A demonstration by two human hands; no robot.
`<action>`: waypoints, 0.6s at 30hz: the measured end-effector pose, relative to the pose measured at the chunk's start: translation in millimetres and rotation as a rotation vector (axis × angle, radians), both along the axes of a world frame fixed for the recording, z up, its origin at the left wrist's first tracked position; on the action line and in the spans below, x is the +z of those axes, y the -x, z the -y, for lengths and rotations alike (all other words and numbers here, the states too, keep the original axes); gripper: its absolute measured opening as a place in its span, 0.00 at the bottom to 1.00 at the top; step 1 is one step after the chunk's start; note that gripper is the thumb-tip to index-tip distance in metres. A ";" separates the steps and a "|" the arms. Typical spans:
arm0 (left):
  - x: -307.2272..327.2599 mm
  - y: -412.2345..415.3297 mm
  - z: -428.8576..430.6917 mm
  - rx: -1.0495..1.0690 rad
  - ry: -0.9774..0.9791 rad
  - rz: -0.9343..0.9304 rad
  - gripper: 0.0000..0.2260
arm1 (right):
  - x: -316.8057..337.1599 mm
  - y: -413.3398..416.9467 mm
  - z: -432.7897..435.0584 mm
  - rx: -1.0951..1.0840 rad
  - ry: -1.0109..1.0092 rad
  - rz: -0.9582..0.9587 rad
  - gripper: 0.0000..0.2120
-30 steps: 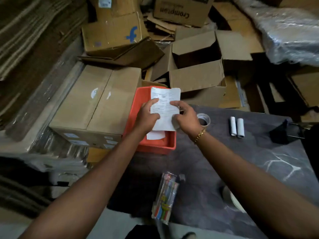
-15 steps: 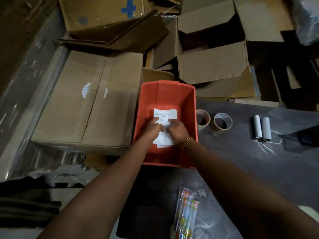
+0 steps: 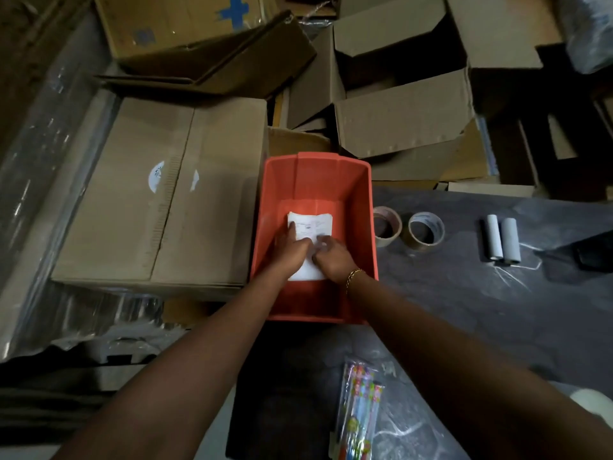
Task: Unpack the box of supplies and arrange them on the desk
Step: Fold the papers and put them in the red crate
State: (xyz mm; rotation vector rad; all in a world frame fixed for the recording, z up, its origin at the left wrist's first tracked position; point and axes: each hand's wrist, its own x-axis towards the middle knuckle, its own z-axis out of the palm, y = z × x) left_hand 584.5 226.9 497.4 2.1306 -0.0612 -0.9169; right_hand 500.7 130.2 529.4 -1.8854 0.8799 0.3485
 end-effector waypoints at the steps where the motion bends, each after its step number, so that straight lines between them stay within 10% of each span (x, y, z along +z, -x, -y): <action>1: 5.4 0.4 -0.4 0.033 0.042 0.032 0.41 | 6.4 1.9 1.8 -0.009 -0.001 0.017 0.38; 10: 114.1 23.4 -1.2 0.309 0.380 0.045 0.08 | 114.5 44.8 30.9 -0.248 -0.356 0.294 0.16; 18: 162.7 135.7 46.9 0.075 0.466 0.159 0.08 | 156.2 160.8 73.8 -0.346 -0.411 0.372 0.13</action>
